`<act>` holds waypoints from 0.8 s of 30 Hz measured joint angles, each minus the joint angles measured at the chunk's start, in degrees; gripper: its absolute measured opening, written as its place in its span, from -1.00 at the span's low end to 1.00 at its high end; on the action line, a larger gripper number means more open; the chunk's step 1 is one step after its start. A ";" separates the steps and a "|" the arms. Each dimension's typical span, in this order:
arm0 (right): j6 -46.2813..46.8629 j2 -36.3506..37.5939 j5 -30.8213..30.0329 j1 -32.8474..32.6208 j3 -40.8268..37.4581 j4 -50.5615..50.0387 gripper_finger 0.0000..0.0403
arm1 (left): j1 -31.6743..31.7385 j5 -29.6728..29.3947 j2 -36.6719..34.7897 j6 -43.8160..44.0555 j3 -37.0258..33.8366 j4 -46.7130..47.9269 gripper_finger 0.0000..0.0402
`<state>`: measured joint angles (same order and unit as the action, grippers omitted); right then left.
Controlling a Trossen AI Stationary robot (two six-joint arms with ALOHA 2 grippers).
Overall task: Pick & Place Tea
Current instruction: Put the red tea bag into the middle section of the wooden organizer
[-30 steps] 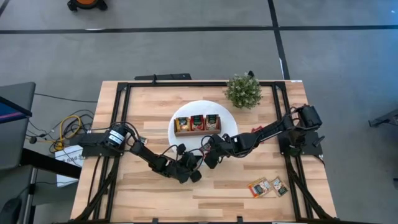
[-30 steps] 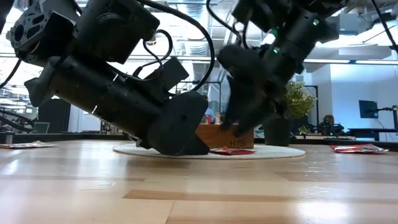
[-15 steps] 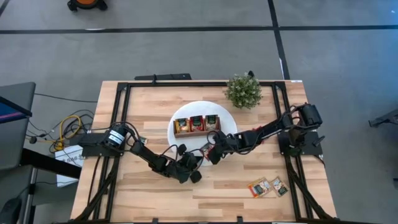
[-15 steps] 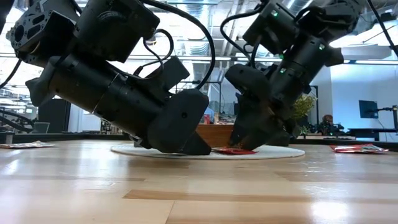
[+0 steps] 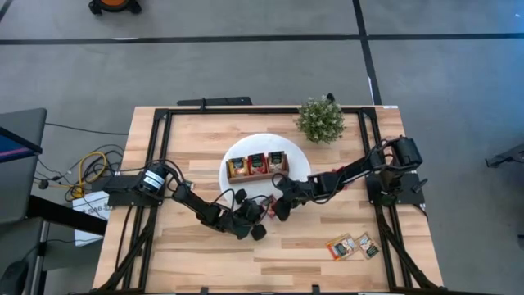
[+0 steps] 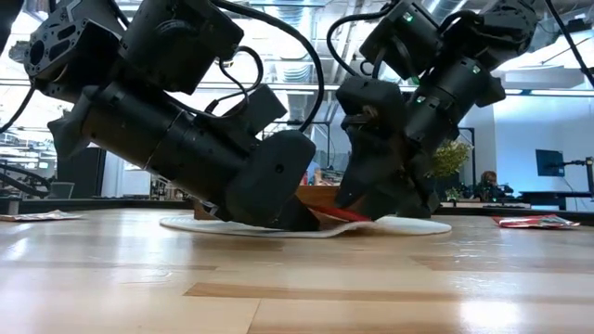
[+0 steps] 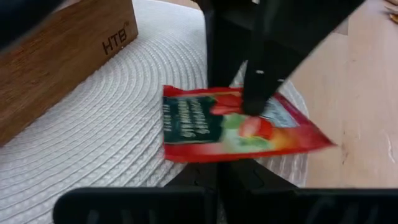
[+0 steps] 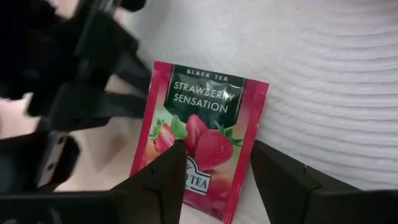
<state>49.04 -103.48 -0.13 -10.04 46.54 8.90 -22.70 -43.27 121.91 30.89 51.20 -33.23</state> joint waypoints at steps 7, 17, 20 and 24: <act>-0.28 0.00 2.37 -0.47 0.00 1.24 -0.21 | -0.35 0.01 0.02 -0.70 0.02 -0.02 -1.00; -5.55 0.00 2.72 -2.47 0.00 4.06 -0.45 | -1.21 -0.56 -0.58 -1.75 -0.03 -0.24 -1.00; -6.17 0.00 2.57 -3.04 0.02 4.05 -0.66 | -1.41 -0.47 -1.83 -1.77 -0.09 1.02 -1.00; -8.98 0.00 -0.22 -4.39 0.02 4.26 -0.96 | -2.03 -0.19 -4.04 -1.77 -0.11 5.08 -1.00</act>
<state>40.06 -103.48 -0.35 -14.44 46.56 13.16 -24.73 -43.46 117.87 29.12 51.09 -28.15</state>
